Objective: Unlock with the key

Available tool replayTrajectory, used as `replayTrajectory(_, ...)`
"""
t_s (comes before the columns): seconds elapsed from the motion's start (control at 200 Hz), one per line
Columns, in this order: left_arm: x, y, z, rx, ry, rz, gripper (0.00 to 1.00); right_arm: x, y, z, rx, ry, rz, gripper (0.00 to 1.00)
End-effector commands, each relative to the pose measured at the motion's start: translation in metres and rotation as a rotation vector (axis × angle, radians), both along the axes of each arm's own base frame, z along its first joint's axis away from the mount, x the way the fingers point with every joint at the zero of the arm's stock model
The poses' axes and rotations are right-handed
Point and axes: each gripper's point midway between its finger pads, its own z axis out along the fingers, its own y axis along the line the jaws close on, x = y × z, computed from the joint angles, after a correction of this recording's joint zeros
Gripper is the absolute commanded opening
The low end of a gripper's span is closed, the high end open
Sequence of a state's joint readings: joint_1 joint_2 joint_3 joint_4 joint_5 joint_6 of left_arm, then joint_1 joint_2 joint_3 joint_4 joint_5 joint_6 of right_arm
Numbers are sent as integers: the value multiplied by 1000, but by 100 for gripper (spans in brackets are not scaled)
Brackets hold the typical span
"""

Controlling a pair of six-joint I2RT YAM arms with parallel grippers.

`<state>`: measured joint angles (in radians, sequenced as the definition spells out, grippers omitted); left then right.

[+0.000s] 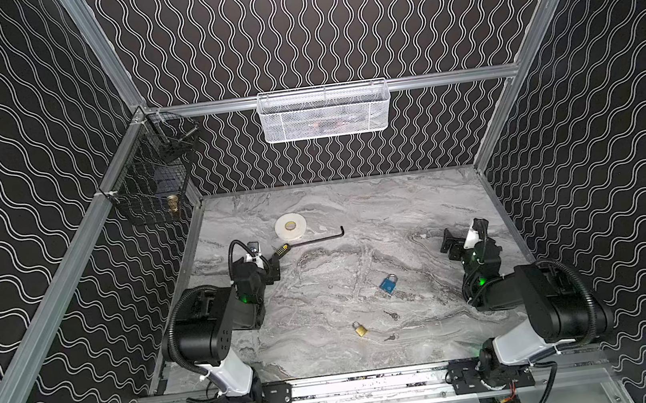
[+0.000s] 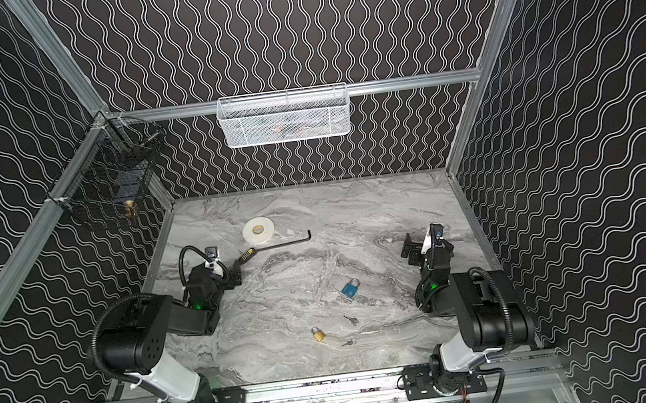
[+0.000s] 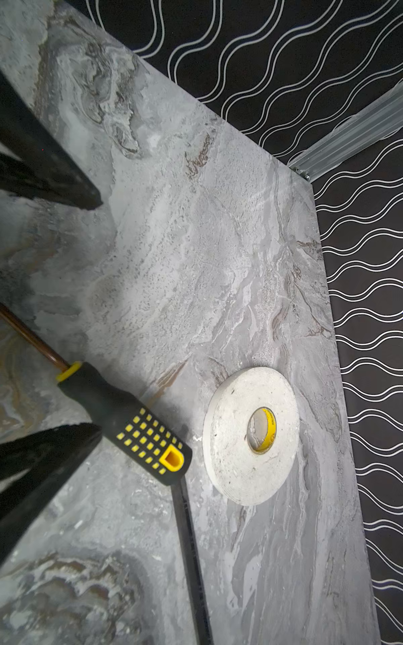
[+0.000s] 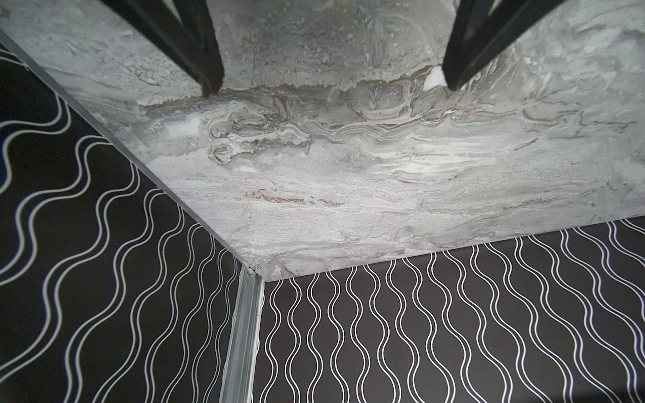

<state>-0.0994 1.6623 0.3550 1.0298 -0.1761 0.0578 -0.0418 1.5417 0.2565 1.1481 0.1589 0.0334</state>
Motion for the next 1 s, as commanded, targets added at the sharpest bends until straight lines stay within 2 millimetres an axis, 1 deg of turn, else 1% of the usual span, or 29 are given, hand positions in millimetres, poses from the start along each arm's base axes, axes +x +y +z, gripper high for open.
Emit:
replayTrajectory(0.0, 3, -1, 7, 14, -23, -14, 99, 3, 1, 11, -11, -44, 9, 99)
replayTrajectory(0.996, 3, -2, 6, 7, -19, -18, 99, 3, 1, 12, -10, -46, 11, 99)
